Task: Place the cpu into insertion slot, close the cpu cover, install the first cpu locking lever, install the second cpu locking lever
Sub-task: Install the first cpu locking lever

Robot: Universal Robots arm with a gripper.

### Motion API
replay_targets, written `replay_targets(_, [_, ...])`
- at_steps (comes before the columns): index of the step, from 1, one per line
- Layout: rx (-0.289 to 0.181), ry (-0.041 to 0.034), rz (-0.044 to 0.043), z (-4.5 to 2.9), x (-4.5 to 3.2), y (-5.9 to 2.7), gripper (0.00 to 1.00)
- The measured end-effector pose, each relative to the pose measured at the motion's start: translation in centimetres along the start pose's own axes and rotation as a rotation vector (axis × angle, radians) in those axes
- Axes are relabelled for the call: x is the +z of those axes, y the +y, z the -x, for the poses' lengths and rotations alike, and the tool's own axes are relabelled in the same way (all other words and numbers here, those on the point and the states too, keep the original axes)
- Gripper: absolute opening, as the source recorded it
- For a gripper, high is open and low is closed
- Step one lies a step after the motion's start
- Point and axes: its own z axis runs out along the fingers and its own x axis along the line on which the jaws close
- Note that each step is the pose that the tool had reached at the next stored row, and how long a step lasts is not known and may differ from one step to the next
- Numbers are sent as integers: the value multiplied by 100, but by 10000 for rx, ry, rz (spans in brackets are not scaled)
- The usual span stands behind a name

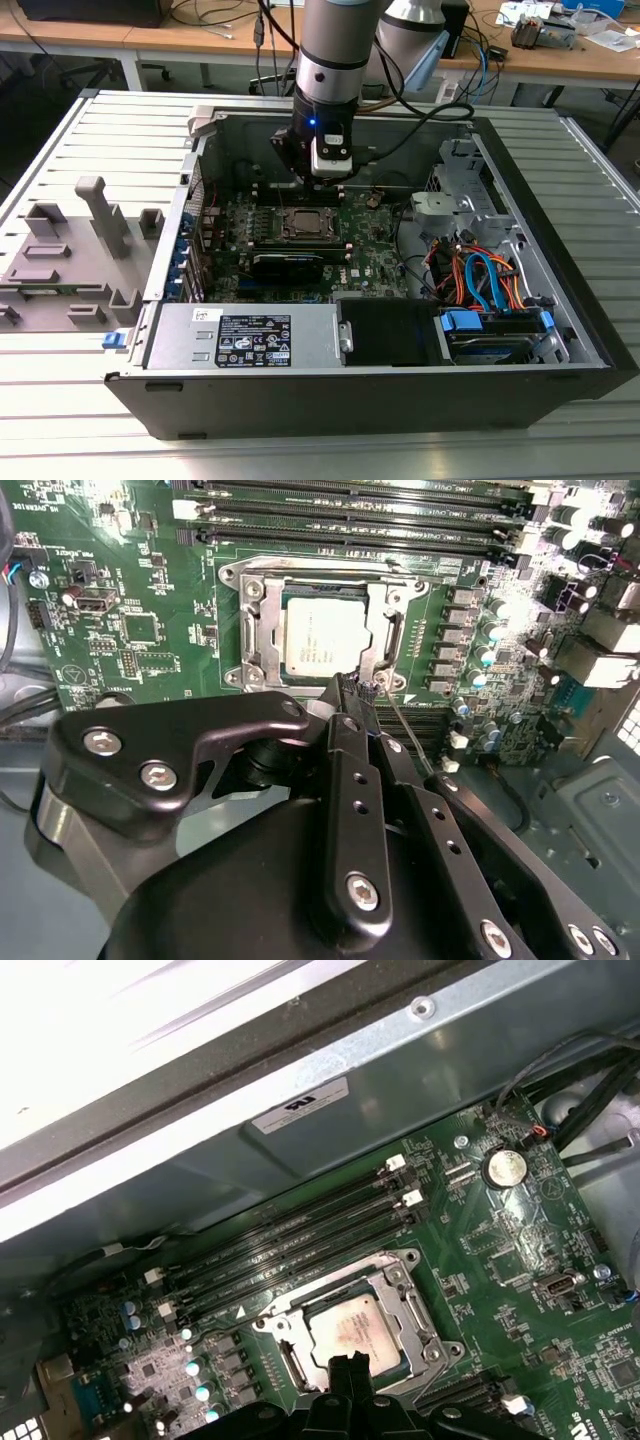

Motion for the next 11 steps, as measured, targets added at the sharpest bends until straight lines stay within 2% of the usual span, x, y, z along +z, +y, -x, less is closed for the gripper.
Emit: replay_targets(11, [-473,37,7,0,0,0,11])
